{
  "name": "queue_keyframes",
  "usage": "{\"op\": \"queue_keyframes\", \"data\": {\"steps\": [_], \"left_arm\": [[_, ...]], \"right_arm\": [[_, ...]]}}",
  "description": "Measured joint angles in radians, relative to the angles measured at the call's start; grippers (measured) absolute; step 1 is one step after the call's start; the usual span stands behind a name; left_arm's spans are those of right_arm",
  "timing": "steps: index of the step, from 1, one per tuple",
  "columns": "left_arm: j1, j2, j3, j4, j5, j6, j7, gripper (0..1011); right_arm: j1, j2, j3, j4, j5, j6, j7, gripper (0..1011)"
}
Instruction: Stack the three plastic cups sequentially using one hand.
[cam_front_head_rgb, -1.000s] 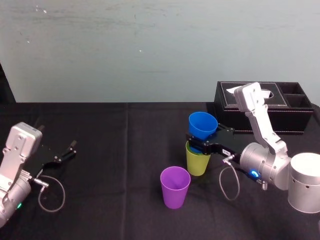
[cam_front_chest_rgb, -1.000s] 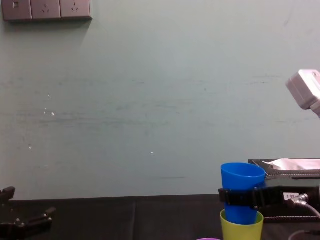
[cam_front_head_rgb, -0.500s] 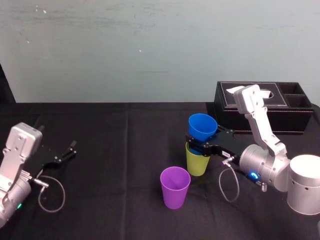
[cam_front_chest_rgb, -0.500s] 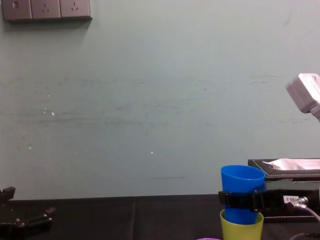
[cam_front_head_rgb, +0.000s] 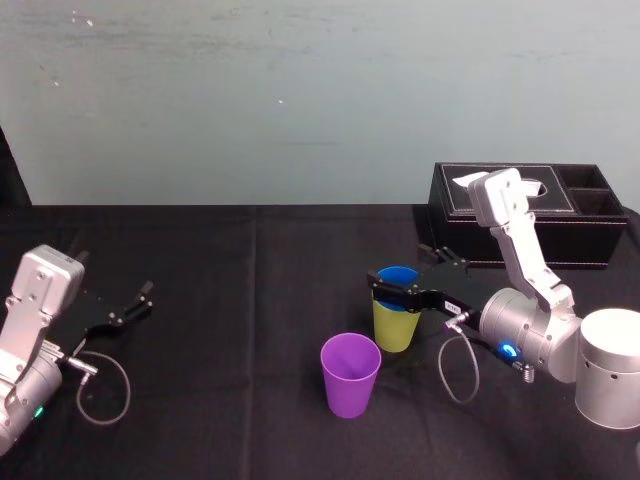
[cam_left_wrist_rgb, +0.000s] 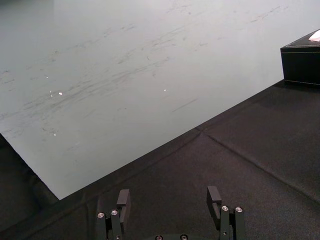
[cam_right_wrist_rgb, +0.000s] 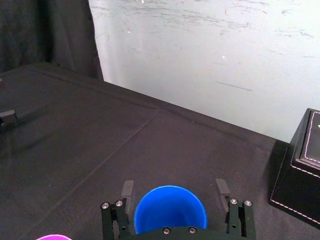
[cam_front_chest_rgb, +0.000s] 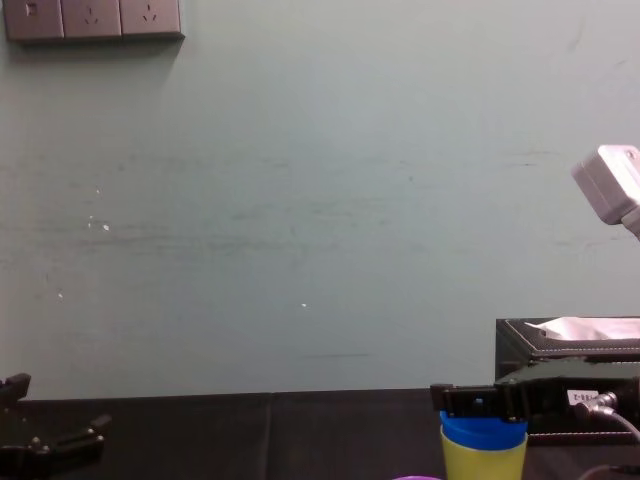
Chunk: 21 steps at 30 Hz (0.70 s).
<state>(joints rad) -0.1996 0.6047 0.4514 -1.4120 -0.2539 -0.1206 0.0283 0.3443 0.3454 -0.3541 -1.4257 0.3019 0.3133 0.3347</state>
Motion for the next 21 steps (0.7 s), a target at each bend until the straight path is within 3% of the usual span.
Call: {"op": "queue_keyframes", "data": {"steps": [13,21], "left_arm": [[0.000,0.000,0.000,0.000,0.000,0.000,0.000,1000],[0.000,0.000,0.000,0.000,0.000,0.000,0.000,1000]], "right_arm": [[-0.004,0.001,0.001,-0.005,-0.001,-0.003,-0.001,1000],[-0.026,0.010,0.017,-0.054,-0.003,-0.021,-0.008,1000]]}}
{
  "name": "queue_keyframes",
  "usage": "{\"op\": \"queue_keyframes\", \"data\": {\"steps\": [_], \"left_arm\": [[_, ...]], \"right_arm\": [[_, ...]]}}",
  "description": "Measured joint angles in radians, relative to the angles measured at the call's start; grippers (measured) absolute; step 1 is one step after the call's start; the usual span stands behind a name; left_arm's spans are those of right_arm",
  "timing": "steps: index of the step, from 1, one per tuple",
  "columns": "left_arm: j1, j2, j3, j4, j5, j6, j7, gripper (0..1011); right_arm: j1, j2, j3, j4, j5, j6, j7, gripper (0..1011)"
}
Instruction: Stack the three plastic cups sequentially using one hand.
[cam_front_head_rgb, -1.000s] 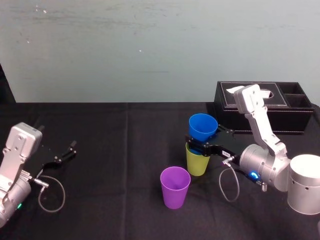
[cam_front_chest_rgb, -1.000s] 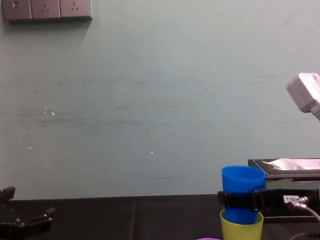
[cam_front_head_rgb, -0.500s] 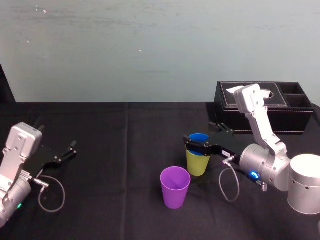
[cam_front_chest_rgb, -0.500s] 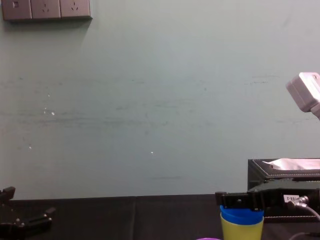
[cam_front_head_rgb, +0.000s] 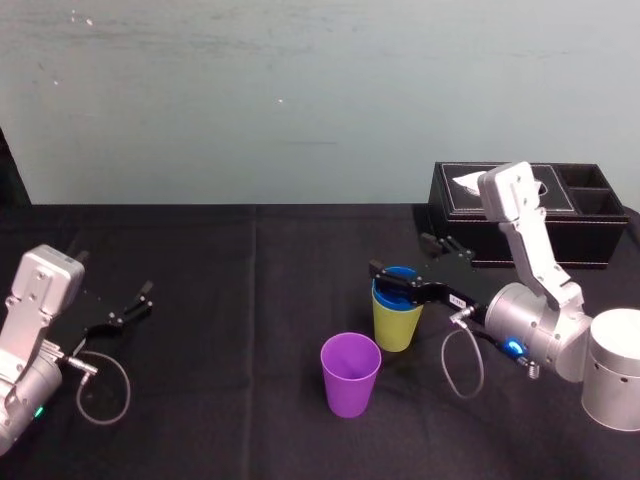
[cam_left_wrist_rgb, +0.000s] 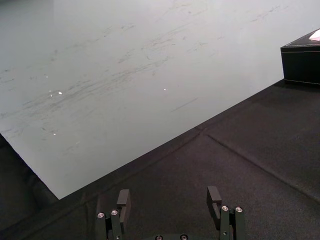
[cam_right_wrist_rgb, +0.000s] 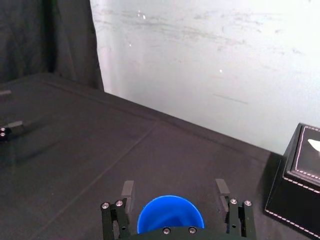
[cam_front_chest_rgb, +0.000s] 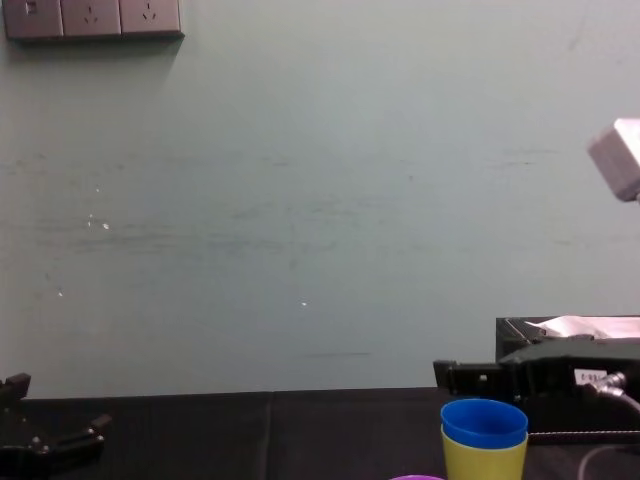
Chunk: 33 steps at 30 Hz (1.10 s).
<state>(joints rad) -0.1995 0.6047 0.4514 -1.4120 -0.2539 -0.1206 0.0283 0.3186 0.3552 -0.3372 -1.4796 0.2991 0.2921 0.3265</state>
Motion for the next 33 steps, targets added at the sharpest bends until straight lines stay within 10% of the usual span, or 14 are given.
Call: {"op": "queue_keyframes", "data": {"steps": [18,33], "left_arm": [[0.000,0.000,0.000,0.000,0.000,0.000,0.000,1000],[0.000,0.000,0.000,0.000,0.000,0.000,0.000,1000]], "right_arm": [[-0.214,0.153,0.057,-0.301,0.063,0.021,0.044,1000],[-0.370,0.254,0.053,-0.379,0.075,0.021,0.051,1000]]}}
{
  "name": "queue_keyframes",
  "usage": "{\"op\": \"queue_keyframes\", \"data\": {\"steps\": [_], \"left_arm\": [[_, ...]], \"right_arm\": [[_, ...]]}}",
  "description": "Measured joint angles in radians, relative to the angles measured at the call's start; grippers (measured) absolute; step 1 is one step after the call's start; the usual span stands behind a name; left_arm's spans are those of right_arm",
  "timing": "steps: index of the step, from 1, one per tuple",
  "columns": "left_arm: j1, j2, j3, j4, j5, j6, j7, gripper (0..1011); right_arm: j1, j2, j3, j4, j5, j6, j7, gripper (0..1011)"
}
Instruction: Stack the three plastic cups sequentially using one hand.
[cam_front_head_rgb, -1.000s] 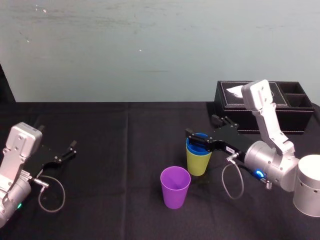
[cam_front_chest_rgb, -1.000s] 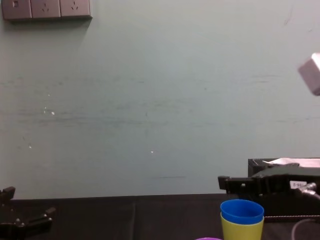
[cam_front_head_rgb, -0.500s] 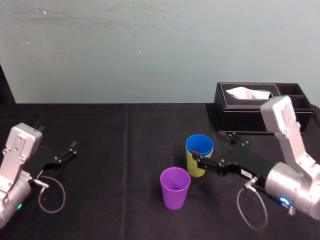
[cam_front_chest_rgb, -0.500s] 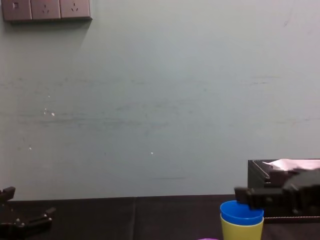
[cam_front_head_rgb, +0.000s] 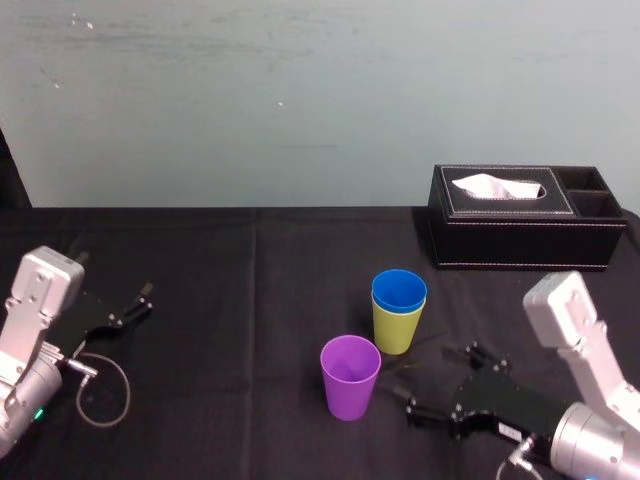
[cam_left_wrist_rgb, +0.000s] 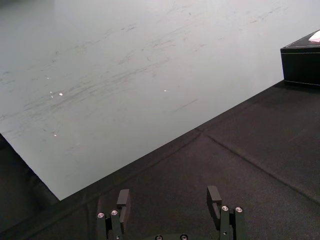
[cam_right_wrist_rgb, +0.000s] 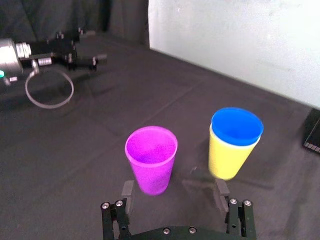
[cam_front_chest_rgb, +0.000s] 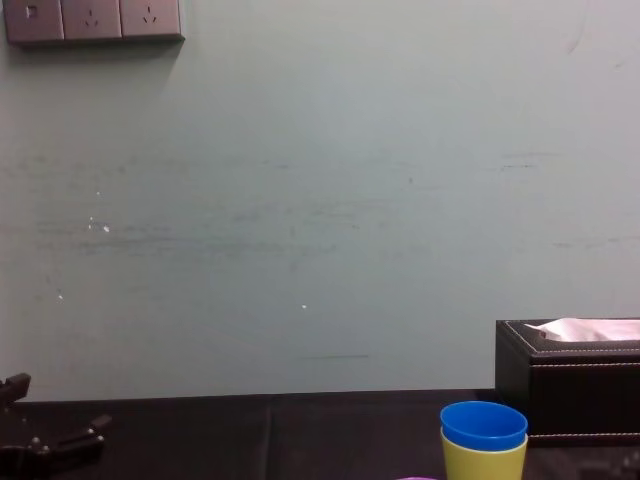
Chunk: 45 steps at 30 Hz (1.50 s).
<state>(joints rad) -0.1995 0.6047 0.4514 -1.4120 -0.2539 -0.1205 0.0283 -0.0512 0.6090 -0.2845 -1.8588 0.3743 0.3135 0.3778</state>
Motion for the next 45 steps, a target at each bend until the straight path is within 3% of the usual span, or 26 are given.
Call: {"op": "queue_keyframes", "data": {"steps": [11,19,29,45], "left_arm": [[0.000,0.000,0.000,0.000,0.000,0.000,0.000,1000],[0.000,0.000,0.000,0.000,0.000,0.000,0.000,1000],[0.000,0.000,0.000,0.000,0.000,0.000,0.000,1000],[0.000,0.000,0.000,0.000,0.000,0.000,0.000,1000]], "right_arm": [[0.020,-0.026,-0.063,0.050,-0.043,0.011,-0.007,1000],[0.040,-0.065,-0.096,0.068,-0.113,-0.023,-0.032,1000],[0.065,-0.125,-0.115,0.111,-0.145,-0.010,-0.032,1000],[0.086,-0.178,-0.117,0.172,-0.171,-0.034,-0.031,1000]]}}
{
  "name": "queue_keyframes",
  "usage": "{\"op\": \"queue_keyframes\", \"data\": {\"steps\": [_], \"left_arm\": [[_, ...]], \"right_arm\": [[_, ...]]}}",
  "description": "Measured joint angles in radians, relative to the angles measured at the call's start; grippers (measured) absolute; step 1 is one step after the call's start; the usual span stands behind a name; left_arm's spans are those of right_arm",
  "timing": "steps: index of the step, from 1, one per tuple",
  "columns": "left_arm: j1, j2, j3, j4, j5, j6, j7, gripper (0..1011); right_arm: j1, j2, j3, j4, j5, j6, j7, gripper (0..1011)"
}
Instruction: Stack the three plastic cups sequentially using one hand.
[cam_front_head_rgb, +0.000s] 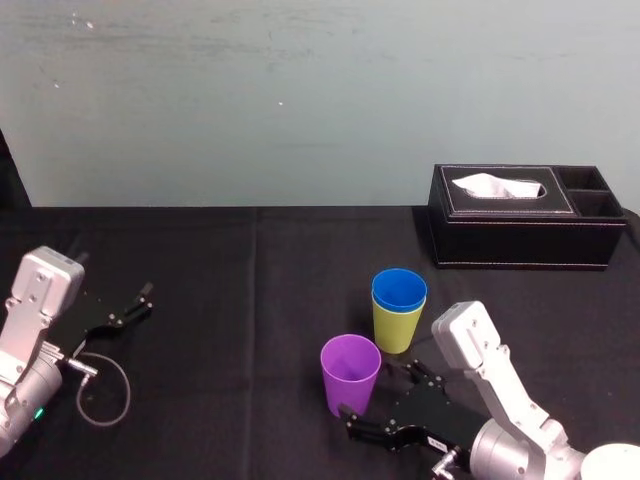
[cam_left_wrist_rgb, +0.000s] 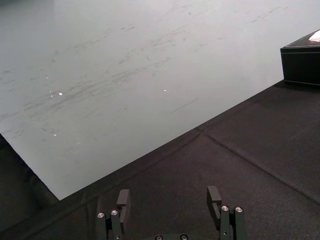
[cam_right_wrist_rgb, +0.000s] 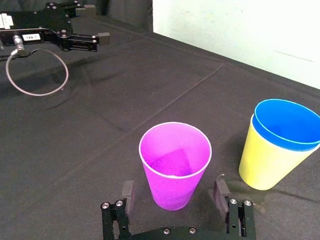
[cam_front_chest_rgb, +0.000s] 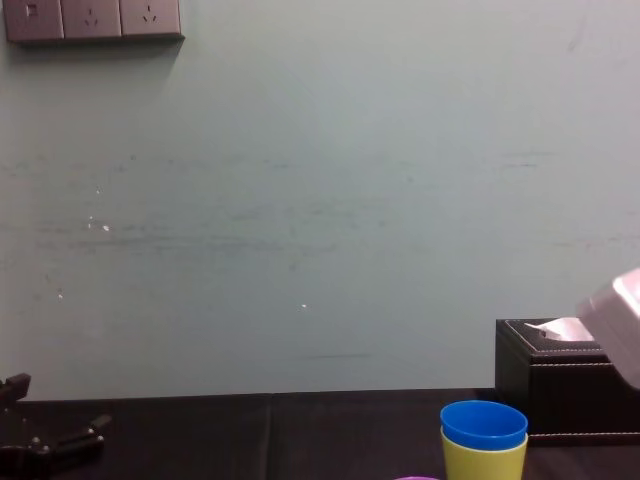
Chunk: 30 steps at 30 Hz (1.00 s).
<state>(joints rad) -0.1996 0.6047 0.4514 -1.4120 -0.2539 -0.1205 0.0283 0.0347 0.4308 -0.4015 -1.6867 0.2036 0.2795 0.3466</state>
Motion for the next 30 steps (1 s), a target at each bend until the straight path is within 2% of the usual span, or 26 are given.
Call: {"op": "queue_keyframes", "data": {"steps": [13,30], "left_arm": [[0.000,0.000,0.000,0.000,0.000,0.000,0.000,1000],[0.000,0.000,0.000,0.000,0.000,0.000,0.000,1000]], "right_arm": [[0.021,-0.032,-0.004,0.041,-0.036,-0.021,-0.003,1000],[0.041,-0.067,-0.004,0.076,-0.048,-0.025,0.002,1000]]}}
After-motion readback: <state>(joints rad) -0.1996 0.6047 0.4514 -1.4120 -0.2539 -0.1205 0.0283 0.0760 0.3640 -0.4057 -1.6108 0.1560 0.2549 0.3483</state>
